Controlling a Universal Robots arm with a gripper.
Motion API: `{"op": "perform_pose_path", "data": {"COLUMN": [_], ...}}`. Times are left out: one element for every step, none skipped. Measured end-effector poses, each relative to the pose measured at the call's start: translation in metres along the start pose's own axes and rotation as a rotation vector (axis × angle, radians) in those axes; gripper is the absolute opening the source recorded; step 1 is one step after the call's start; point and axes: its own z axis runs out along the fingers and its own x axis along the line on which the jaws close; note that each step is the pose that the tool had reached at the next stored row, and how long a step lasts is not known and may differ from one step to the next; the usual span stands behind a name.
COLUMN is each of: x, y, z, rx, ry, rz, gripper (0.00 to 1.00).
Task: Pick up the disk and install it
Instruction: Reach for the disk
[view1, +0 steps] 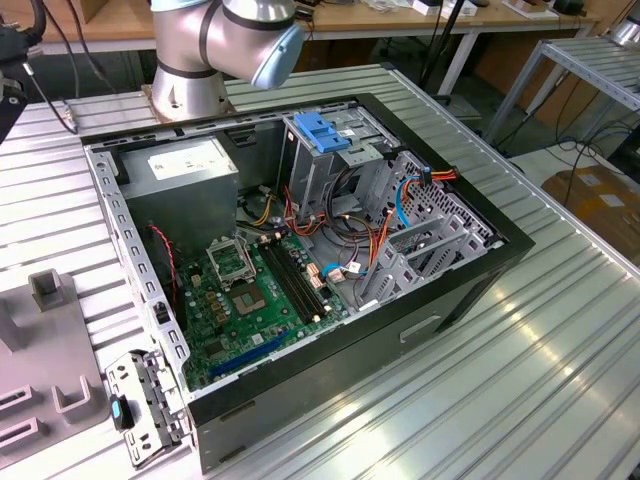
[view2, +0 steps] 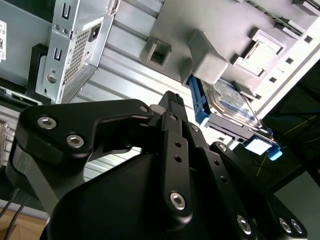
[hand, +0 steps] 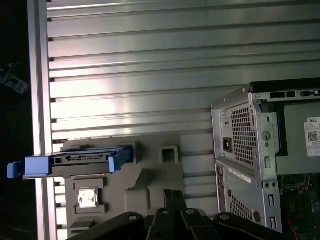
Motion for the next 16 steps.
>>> {"op": "perform_pose_path", "data": {"x": [0.0023,0.0035,0.0054,0.0069,0.0085,0.0101,0.0121,0.0136,0.015,0.0164,0.018,0.0193,0.0208,0.0221,0.0238,0.0253], "y": [-0.0002,-0.0003,-0.0004,-0.0005,-0.0007,-0.0008,-0.0009,-0.001,-0.0011,-0.0012,-0.0014,-0.0015,-0.0016,-0.0017,-0.0018,-0.0019], "z": [0.0,0.0,0.0,0.0,0.0,0.0,0.0,0.0,0.0,0.0,0.0,0.0,0.0001,0.0,0.0,0.0], "rx": [0.0,0.0001,0.0001,0.0001,0.0001,0.0001,0.0001,0.0001,0.0002,0.0003,0.0002,0.0002,0.0002,0.0002,0.0003,0.0003], "ry": [0.0008,0.0012,0.0019,0.0024,0.0029,0.0034,0.004,0.0044,0.0049,0.0054,0.0058,0.0062,0.0067,0.0071,0.0077,0.0081], "rz": [0.0,0.0,0.0,0.0,0.0,0.0,0.0,0.0,0.0,0.0,0.0,0.0,0.0,0.0,0.0,0.0], "gripper": [0.11,0.11,0.11,0.11,0.11,0.11,0.11,0.11,0.11,0.11,0.11,0.11,0.11,0.11,0.11,0.11]}}
